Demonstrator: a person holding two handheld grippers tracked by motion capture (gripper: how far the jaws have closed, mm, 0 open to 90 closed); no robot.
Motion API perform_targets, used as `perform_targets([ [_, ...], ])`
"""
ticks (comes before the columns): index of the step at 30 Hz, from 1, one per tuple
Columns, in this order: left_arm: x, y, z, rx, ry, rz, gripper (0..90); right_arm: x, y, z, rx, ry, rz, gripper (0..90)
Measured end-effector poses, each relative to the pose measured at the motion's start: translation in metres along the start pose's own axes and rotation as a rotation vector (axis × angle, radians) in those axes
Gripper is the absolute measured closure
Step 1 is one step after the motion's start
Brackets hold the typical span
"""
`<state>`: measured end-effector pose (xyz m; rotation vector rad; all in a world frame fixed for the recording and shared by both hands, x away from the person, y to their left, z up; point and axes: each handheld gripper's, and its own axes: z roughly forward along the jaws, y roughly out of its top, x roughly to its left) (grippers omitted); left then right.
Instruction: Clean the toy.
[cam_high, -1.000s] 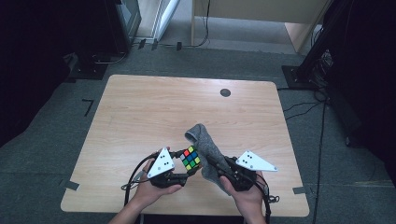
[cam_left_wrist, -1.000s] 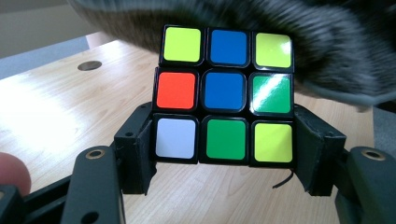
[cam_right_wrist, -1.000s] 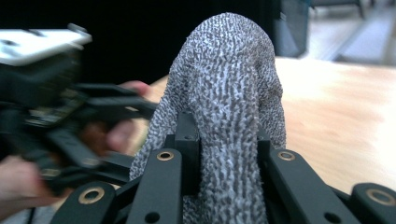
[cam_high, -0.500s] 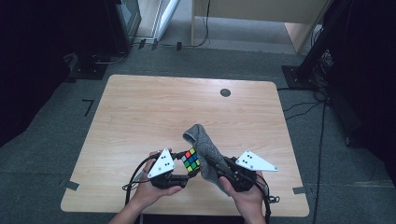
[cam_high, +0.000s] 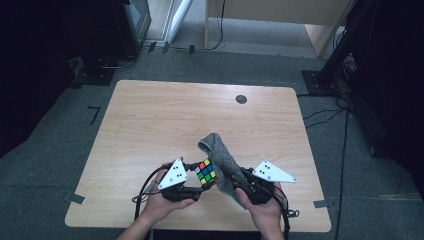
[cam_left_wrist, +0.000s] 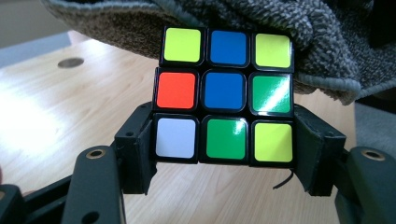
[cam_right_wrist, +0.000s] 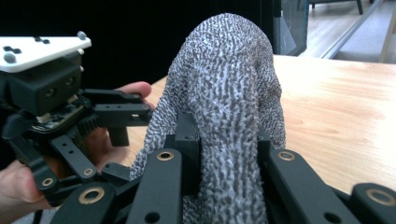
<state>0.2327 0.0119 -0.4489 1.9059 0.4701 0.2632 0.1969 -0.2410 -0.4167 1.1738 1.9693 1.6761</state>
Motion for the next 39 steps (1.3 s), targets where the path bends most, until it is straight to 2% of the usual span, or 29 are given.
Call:
perform_targets([
  [2,-0.001,0.000,0.001,0.019,0.004,-0.013,34.6,-0.004,-0.003,0.002,0.016,-0.011,0.015,74.7],
  [5,0.000,0.000,-0.001,0.020,0.000,-0.012,34.6,-0.002,-0.003,0.003,0.024,-0.023,0.013,74.8],
  [10,0.000,0.001,-0.003,0.003,0.000,-0.013,34.6,0.005,0.002,0.000,-0.002,0.014,-0.011,74.3],
  [12,-0.001,0.001,-0.004,-0.002,0.007,-0.010,34.6,0.000,0.000,0.001,-0.004,0.019,0.002,74.2],
  [14,-0.002,0.002,-0.004,-0.006,0.006,-0.007,34.6,-0.006,-0.003,0.002,-0.001,0.005,0.013,74.4],
  [15,-0.003,0.002,-0.004,-0.004,0.007,-0.001,34.5,-0.010,-0.005,0.003,0.011,-0.013,0.037,74.5],
  [16,-0.003,0.002,-0.003,-0.003,0.008,0.000,34.6,-0.011,-0.005,0.003,0.011,-0.008,0.052,74.6],
  [18,-0.004,0.001,-0.001,0.014,0.010,0.005,34.6,-0.006,-0.002,0.000,-0.001,0.005,0.036,74.5],
  [20,-0.007,0.000,0.001,0.024,0.016,0.025,34.6,0.008,0.004,-0.002,-0.030,0.061,-0.004,74.4],
  [23,-0.013,0.002,0.000,0.005,-0.003,0.067,34.6,0.018,0.007,-0.001,-0.021,0.057,-0.070,74.2],
  [25,-0.016,0.003,0.001,0.025,0.029,0.100,34.6,0.010,0.003,0.001,-0.027,0.061,-0.038,73.7],
  [26,-0.016,0.002,0.002,0.031,0.036,0.102,34.6,0.003,0.000,0.002,-0.027,0.062,0.010,73.9],
  [27,-0.014,0.001,0.001,0.025,0.028,0.087,34.6,-0.004,-0.002,0.002,-0.019,0.043,0.042,74.2],
  [28,-0.013,0.001,0.001,0.014,0.021,0.069,34.6,-0.011,-0.005,0.003,0.002,-0.002,0.054,74.2],
  [29,-0.012,0.002,0.000,0.008,0.022,0.064,34.6,-0.015,-0.006,0.004,0.016,-0.014,0.069,74.3],
  [31,-0.011,0.003,-0.001,0.008,0.034,0.071,34.7,-0.019,-0.008,0.004,0.018,0.001,0.099,74.2],
  [32,-0.011,0.002,-0.001,0.009,0.038,0.076,34.7,-0.015,-0.008,0.003,0.008,0.010,0.086,74.1],
  [35,-0.011,0.001,-0.002,0.012,0.039,0.083,34.7,0.004,0.000,0.001,-0.025,0.030,-0.015,74.0],
  [37,-0.013,0.002,-0.003,0.000,0.043,0.087,34.7,0.009,0.002,0.001,-0.033,0.055,-0.019,73.8],
  [39,-0.014,0.002,-0.002,0.008,0.055,0.098,34.8,0.005,0.000,0.002,-0.039,0.053,-0.011,73.7],
])
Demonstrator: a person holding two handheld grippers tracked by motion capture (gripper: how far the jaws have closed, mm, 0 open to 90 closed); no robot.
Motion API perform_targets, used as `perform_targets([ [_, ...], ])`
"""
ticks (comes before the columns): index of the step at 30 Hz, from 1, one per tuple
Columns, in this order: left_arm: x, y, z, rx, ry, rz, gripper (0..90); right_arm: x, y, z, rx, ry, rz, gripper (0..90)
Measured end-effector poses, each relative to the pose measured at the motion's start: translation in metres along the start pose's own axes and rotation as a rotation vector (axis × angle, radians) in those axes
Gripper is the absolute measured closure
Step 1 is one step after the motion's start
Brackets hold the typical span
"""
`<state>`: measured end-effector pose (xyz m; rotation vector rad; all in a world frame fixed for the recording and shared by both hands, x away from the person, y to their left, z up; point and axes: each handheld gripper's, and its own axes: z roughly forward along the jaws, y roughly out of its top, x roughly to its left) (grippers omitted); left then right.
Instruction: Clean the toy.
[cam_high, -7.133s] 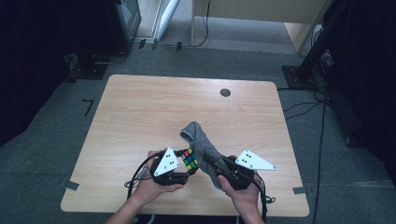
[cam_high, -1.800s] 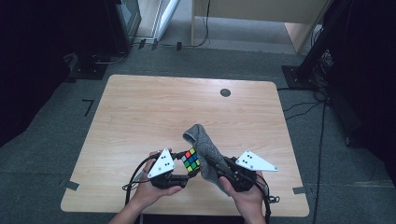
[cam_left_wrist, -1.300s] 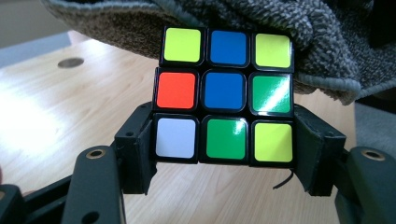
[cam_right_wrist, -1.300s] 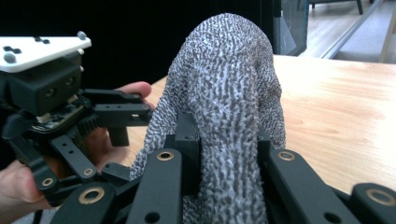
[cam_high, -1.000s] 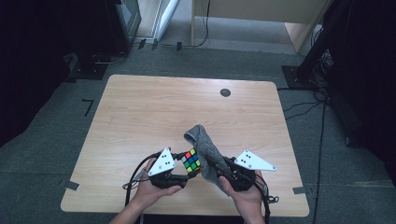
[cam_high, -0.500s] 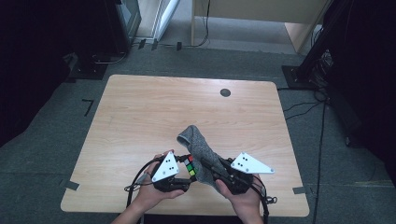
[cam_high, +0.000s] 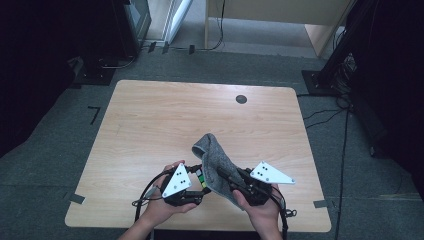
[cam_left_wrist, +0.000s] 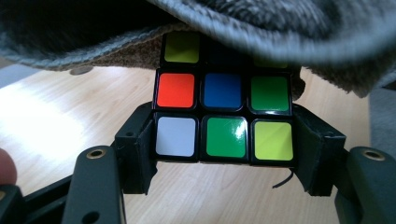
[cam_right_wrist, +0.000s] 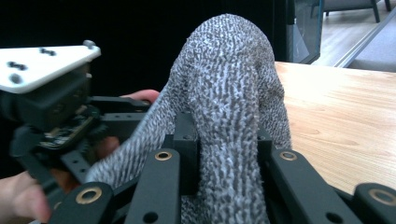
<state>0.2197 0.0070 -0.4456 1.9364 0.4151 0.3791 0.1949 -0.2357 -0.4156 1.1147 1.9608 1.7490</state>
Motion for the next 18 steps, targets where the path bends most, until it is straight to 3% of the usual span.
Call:
perform_targets([
  [3,-0.001,0.000,0.002,0.012,-0.003,0.002,34.7,-0.008,-0.006,0.001,0.045,-0.084,-0.010,73.9],
  [4,-0.002,0.000,0.003,0.026,0.008,0.013,34.7,-0.006,-0.006,0.000,0.039,-0.085,-0.028,73.9],
  [7,-0.004,0.000,0.008,0.073,0.055,0.018,34.8,0.013,-0.001,0.001,0.033,-0.088,-0.181,73.5],
  [9,-0.007,0.002,0.011,0.109,0.077,0.016,34.8,0.028,-0.001,0.006,0.069,-0.076,-0.311,73.4],
  [10,-0.009,0.003,0.012,0.129,0.092,0.025,34.7,0.036,-0.006,0.012,0.097,-0.098,-0.402,73.4],
  [11,-0.010,0.003,0.013,0.151,0.105,0.039,34.8,0.039,-0.011,0.017,0.119,-0.117,-0.458,73.6],
  [13,-0.012,0.003,0.015,0.188,0.140,0.062,34.8,0.039,-0.019,0.023,0.139,-0.138,-0.529,74.0],
  [16,-0.013,0.003,0.016,0.194,0.130,0.055,34.9,0.029,-0.019,0.023,0.128,-0.124,-0.494,74.9],
  [18,-0.013,0.003,0.017,0.195,0.123,0.052,34.8,0.020,-0.016,0.021,0.115,-0.161,-0.463,74.8],
])
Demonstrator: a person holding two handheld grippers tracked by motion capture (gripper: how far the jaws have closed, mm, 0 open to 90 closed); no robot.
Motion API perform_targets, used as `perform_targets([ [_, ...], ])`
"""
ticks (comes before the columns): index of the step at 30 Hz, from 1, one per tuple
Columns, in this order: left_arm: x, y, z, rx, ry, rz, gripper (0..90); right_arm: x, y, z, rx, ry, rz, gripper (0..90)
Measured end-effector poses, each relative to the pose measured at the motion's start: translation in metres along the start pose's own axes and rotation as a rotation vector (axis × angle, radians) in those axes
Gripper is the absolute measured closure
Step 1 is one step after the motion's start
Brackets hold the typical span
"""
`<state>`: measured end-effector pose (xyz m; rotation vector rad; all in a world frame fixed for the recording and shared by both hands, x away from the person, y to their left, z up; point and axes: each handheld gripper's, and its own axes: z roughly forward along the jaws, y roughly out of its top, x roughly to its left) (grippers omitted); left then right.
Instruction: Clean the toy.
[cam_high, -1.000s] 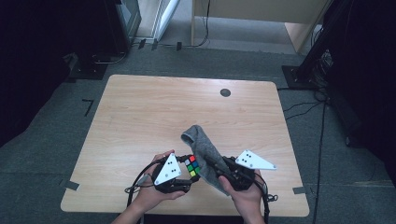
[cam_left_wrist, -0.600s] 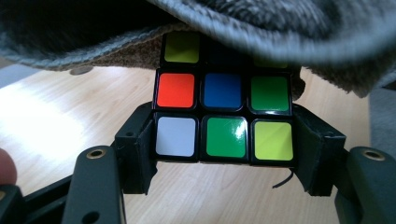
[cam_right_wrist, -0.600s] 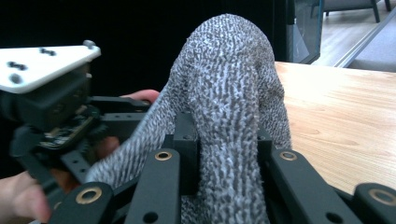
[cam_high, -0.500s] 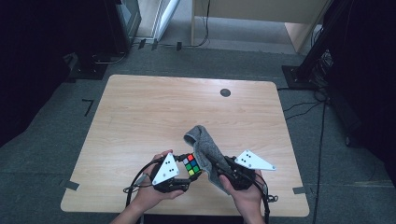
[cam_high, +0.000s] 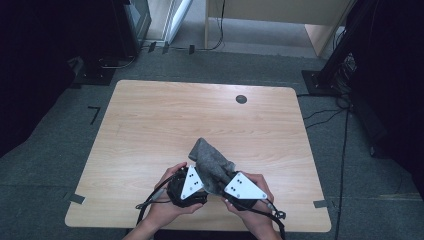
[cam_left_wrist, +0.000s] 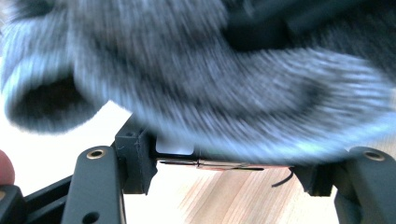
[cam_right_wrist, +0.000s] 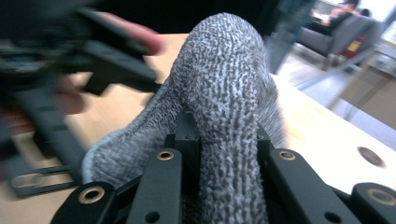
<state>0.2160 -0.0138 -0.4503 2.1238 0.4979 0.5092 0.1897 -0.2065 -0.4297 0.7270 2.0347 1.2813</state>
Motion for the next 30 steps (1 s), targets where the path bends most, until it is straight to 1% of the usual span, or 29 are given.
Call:
perform_targets([
  [1,0.000,0.000,0.000,-0.003,-0.007,-0.005,34.8,-0.002,0.000,-0.001,0.003,0.003,0.019,74.9],
  [2,0.001,0.000,0.000,-0.007,-0.007,-0.010,34.8,0.000,0.001,-0.002,0.004,0.009,0.015,74.9],
  [4,0.003,-0.001,0.000,-0.002,0.002,-0.013,34.8,0.009,0.004,-0.002,0.012,0.044,-0.018,74.7],
  [5,0.004,-0.001,0.000,-0.005,0.003,-0.025,34.8,0.013,0.005,-0.001,0.020,0.082,-0.015,74.7],
  [6,0.004,-0.002,0.000,-0.005,0.004,-0.026,34.8,0.016,0.006,0.001,0.026,0.150,0.002,74.7],
  [7,0.004,-0.002,0.000,-0.002,0.007,-0.022,34.8,0.016,0.006,0.003,0.025,0.157,0.013,74.8],
  [8,0.003,-0.002,0.000,-0.002,0.010,-0.020,34.8,0.015,0.005,0.004,0.024,0.154,0.015,74.8],
  [9,0.003,-0.001,0.000,0.001,0.011,-0.017,34.9,0.010,0.003,0.004,0.017,0.144,0.027,74.9],
  [11,0.002,-0.002,0.001,0.000,0.007,-0.018,34.8,0.001,0.002,0.002,0.007,0.092,0.054,74.7],
  [12,0.002,-0.002,0.001,-0.001,0.005,-0.019,34.8,-0.001,0.002,0.001,0.011,0.078,0.062,74.5],
  [13,0.002,-0.002,0.001,-0.002,0.002,-0.020,34.8,-0.001,0.002,0.001,0.013,0.077,0.061,74.0],
  [15,0.004,-0.002,0.001,-0.005,0.001,-0.027,34.8,0.007,0.005,0.001,0.021,0.093,0.037,71.6],
  [16,0.005,-0.002,0.000,-0.001,0.001,-0.027,34.8,0.013,0.006,0.002,0.035,0.113,0.014,69.0],
  [17,0.005,-0.002,0.001,0.000,0.004,-0.031,34.8,0.017,0.007,0.004,0.039,0.113,0.002,65.9],
  [18,0.006,-0.003,0.001,0.008,0.003,-0.029,34.8,0.017,0.007,0.006,0.045,0.111,0.003,63.0],
  [19,0.006,-0.004,0.001,0.004,0.001,-0.041,34.8,0.015,0.007,0.007,0.051,0.119,0.030,58.3],
  [20,0.007,-0.004,0.001,0.008,-0.003,-0.043,34.8,0.013,0.007,0.007,0.051,0.131,0.060,54.8],
  [21,0.008,-0.004,0.001,0.005,-0.006,-0.052,34.8,0.010,0.008,0.006,0.049,0.138,0.081,52.1],
  [22,0.009,-0.004,0.001,-0.003,-0.010,-0.060,34.8,0.009,0.008,0.005,0.045,0.142,0.090,50.3],
  [24,0.011,-0.003,0.000,-0.012,-0.012,-0.071,34.8,0.006,0.011,-0.001,0.024,0.150,0.107,50.9],
  [25,0.012,-0.004,-0.001,-0.017,-0.015,-0.079,34.8,0.006,0.013,-0.004,0.012,0.154,0.113,52.7],
  [27,0.015,-0.004,-0.002,-0.022,-0.015,-0.088,34.8,0.005,0.015,-0.006,-0.006,0.154,0.116,61.5],
  [28,0.015,-0.004,-0.002,-0.023,-0.014,-0.089,34.8,0.006,0.015,-0.006,-0.010,0.159,0.117,64.1],
  [29,0.015,-0.004,-0.002,-0.024,-0.013,-0.087,34.8,0.006,0.014,-0.006,-0.006,0.162,0.119,70.7],
  [30,0.014,-0.004,-0.003,-0.029,-0.013,-0.080,34.8,0.007,0.014,-0.005,-0.003,0.161,0.116,74.5],
])
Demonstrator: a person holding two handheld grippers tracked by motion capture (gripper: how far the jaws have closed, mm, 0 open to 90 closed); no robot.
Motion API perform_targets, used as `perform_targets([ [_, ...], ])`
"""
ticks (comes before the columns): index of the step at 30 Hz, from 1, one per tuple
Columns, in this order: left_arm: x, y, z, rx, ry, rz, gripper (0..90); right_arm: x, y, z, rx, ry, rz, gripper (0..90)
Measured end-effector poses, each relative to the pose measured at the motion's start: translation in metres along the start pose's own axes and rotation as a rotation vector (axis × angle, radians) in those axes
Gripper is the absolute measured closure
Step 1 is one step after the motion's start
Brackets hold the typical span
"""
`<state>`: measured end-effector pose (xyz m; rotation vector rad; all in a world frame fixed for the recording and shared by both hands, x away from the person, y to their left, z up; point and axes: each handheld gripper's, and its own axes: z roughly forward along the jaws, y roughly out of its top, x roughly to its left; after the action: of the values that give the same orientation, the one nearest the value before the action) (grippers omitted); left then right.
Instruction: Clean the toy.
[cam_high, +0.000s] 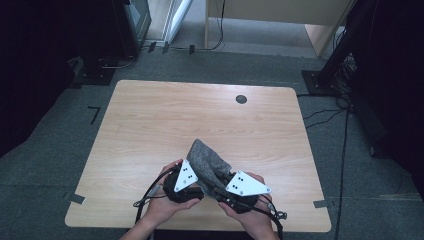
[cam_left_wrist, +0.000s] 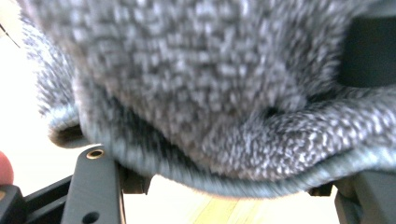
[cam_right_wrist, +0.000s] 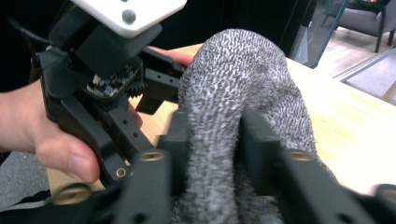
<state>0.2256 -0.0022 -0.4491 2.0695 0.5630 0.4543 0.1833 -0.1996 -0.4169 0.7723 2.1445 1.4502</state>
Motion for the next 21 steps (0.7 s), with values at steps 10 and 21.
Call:
perform_targets([
  [10,-0.009,0.002,0.001,-0.005,0.012,0.055,34.8,0.004,0.000,-0.002,0.036,-0.106,-0.071,79.5],
  [21,-0.008,0.002,-0.001,-0.031,0.016,0.048,34.8,0.005,0.001,-0.004,0.033,-0.138,-0.070,79.4],
])
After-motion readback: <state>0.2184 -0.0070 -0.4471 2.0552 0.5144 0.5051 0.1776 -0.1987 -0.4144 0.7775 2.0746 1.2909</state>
